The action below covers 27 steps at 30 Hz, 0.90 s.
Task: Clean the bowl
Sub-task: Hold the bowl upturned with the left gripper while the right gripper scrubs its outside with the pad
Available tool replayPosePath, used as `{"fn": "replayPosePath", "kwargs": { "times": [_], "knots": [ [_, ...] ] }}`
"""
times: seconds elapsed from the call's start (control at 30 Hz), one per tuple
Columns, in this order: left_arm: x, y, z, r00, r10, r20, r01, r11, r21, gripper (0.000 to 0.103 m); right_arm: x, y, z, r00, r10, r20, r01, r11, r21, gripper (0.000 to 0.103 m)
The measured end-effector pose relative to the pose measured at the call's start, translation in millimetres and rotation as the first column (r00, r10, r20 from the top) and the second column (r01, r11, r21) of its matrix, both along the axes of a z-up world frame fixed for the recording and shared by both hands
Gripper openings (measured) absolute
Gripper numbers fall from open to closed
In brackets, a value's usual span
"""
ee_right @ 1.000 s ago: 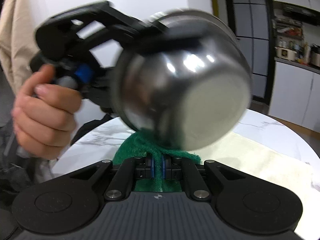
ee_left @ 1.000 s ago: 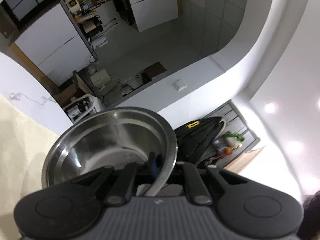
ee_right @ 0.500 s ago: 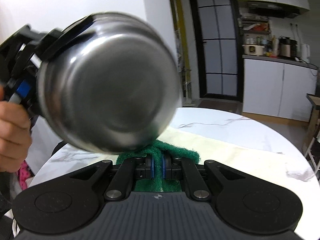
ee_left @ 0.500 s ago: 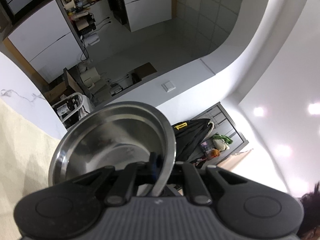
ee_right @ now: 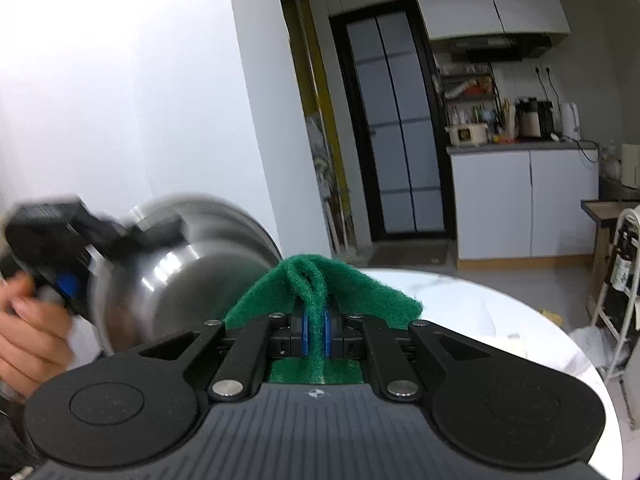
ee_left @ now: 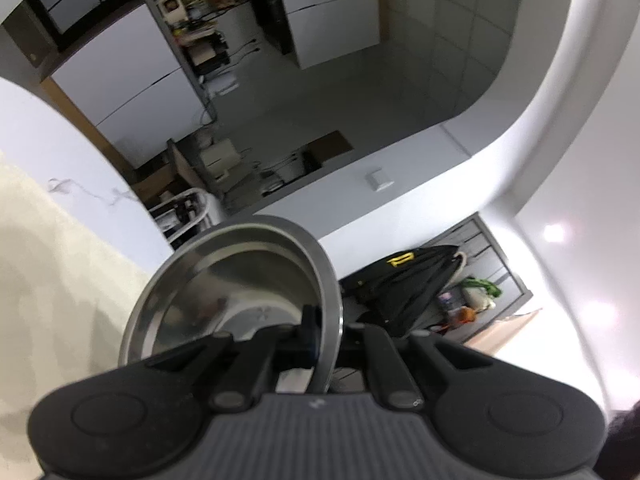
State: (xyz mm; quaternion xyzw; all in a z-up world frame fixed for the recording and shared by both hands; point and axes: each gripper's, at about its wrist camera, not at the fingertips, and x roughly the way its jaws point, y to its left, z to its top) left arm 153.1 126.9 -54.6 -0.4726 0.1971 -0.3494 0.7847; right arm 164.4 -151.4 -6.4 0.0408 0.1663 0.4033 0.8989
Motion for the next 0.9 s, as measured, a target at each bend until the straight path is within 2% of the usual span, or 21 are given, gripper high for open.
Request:
{"fn": "replayPosePath", "kwargs": {
  "times": [0.17, 0.37, 0.63, 0.7, 0.9],
  "knots": [
    [3, -1, -1, 1.000, 0.009, -0.011, -0.008, 1.000, 0.024, 0.004, -17, 2, 9, 0.996, 0.071, 0.051, -0.072, 0.997, 0.033, 0.008],
    [5, -6, 1, 1.000, -0.013, -0.007, 0.014, 0.998, 0.067, 0.004, -28, 2, 13, 0.992, 0.095, 0.082, -0.100, 0.993, 0.057, 0.008],
    [5, -22, 4, 0.992, -0.129, 0.011, 0.126, 0.983, 0.135, 0.004, -27, -5, 11, 0.992, 0.118, 0.053, -0.122, 0.990, 0.071, 0.008],
    [4, -26, 5, 0.988, -0.155, 0.020, 0.150, 0.977, 0.155, 0.004, -4, -1, 12, 0.994, 0.097, 0.053, -0.100, 0.993, 0.061, 0.008],
    [4, -32, 4, 0.987, -0.158, 0.013, 0.152, 0.965, 0.214, 0.005, 3, -3, 13, 0.993, 0.120, 0.006, -0.120, 0.990, 0.071, 0.008]
  ]
}}
